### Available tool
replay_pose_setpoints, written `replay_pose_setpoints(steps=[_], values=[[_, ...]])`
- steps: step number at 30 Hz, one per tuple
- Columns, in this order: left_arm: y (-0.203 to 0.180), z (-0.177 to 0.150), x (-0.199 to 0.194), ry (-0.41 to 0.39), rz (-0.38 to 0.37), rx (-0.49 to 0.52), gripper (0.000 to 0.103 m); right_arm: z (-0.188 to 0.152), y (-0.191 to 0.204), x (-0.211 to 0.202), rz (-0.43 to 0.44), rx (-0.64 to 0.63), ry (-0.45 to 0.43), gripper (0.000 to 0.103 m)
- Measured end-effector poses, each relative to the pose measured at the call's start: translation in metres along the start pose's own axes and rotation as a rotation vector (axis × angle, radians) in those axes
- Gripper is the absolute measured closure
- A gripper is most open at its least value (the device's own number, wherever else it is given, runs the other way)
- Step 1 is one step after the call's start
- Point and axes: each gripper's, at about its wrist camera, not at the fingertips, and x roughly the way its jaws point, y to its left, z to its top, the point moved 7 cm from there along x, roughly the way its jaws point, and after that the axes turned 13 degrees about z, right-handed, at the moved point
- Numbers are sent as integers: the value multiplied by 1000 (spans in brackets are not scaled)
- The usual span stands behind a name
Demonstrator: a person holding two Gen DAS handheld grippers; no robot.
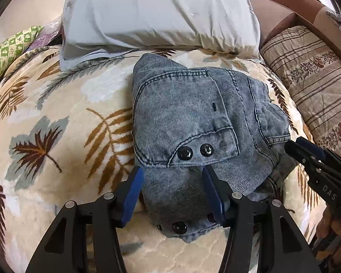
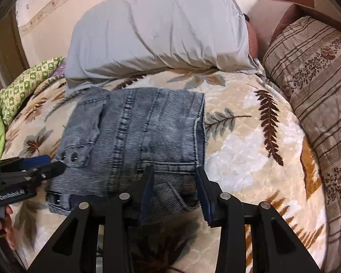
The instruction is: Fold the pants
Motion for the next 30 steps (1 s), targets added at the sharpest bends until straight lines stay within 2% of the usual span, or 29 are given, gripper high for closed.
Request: replay_pose_setpoints(steps=[7,14,21,26,30], values=[[6,-12,-1,15,-16,-42,46,-22,15,13,-23,-45,71,48],[12,-12,-7,17,-39,-62,46,-22,20,-1,-18,-44,52,48],[19,-10,-17,12,-48,-78,38,-17,26,-8,-12,-58,34,44],[24,-5,-17,27,-67,-104,32,-11,28,-12,-16,-69,14,31],[24,-1,-13,29,-64,-115,32,-7,25,-10,-17,-64,12,31]])
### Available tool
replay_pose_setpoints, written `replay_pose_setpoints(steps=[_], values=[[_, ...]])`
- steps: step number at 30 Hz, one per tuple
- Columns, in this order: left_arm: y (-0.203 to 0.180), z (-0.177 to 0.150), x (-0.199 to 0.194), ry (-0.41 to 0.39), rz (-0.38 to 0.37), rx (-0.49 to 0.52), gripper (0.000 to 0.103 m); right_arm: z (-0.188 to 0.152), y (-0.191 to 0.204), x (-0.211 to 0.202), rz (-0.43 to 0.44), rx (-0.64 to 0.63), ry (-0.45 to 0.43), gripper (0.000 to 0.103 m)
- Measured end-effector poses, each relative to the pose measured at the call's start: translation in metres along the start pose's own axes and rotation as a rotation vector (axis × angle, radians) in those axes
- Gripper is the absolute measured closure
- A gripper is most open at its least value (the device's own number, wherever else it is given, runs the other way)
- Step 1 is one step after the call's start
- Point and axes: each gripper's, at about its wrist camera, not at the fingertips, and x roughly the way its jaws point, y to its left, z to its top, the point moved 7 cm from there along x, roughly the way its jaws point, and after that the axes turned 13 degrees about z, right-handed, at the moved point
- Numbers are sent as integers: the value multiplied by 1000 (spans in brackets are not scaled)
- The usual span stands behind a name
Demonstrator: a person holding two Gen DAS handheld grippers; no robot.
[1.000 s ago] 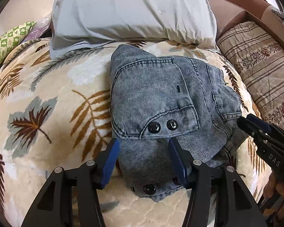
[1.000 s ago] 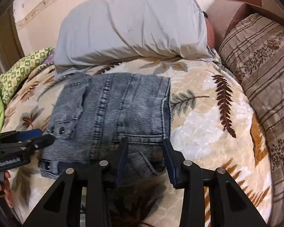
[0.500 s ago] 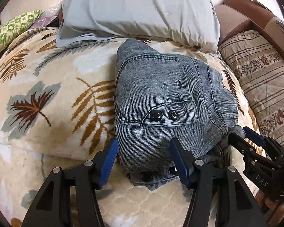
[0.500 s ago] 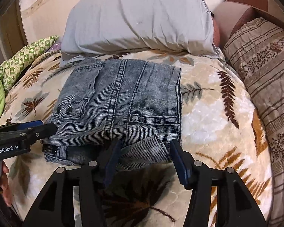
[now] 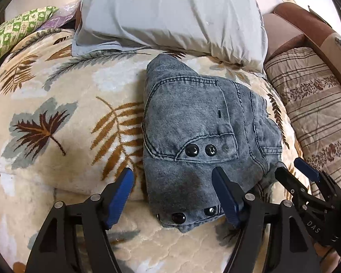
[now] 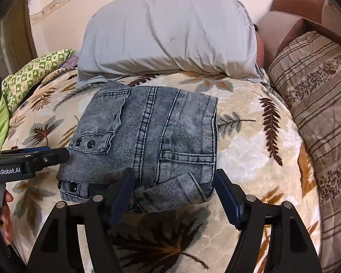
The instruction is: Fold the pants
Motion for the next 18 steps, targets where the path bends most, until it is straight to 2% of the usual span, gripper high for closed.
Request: replay_pose_setpoints(steps=[18], values=[[-2,14,29,9,10,-23,32,2,-23,25,14,54,24,29]])
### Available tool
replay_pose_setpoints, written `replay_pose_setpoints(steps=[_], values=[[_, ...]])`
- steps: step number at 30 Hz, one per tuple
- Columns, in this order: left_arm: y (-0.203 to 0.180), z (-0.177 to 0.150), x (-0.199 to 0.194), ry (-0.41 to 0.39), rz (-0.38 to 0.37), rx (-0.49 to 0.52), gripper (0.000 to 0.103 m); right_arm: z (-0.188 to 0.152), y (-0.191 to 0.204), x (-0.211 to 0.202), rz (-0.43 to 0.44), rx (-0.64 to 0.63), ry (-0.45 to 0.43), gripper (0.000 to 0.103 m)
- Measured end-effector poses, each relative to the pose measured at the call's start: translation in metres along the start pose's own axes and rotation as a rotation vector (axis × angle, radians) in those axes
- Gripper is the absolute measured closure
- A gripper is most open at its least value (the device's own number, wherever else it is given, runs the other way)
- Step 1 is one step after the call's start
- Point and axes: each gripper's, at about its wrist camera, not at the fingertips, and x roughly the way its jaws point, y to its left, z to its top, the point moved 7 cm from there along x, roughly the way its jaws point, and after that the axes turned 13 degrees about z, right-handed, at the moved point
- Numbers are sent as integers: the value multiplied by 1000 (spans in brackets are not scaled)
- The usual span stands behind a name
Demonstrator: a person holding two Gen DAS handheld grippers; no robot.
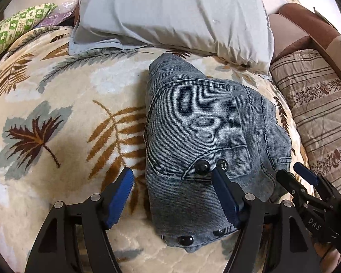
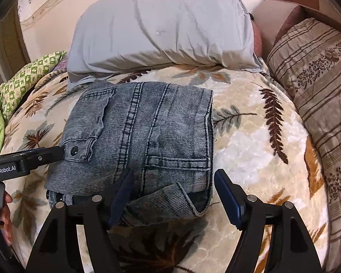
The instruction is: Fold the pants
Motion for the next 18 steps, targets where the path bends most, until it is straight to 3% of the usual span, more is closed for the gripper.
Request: replay_pose_setpoints(steps=[18], values=[[-9,11,17,0,-16,-8,32,2,-7,16,22,30,10,28]])
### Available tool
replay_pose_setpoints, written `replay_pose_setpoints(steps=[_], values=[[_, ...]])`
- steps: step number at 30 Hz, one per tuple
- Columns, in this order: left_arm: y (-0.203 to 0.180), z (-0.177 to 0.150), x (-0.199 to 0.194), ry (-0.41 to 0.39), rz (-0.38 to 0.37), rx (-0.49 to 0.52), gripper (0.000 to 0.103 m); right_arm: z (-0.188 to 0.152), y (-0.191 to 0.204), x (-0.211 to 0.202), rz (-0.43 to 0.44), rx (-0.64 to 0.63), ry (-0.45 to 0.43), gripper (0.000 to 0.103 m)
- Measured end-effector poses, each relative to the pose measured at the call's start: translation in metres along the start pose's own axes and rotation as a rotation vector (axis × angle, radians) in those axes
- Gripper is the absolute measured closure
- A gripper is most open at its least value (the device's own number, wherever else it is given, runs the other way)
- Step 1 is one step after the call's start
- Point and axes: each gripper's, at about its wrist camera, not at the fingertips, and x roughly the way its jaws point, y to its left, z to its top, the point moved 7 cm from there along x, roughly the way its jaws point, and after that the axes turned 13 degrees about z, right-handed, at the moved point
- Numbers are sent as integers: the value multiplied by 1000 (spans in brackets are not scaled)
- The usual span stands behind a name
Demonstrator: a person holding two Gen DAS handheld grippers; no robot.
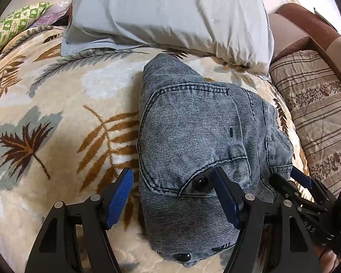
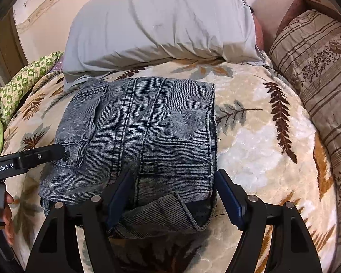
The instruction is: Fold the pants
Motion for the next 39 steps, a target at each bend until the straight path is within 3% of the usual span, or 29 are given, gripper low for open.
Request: replay_pose_setpoints(steps=[20,39], values=[[-6,6,26,20,-6,-26,26,-1,-16,21,130,140,28,27],[-21,9,49,15,2,-21,25,2,-10,44,145,146,47,30]])
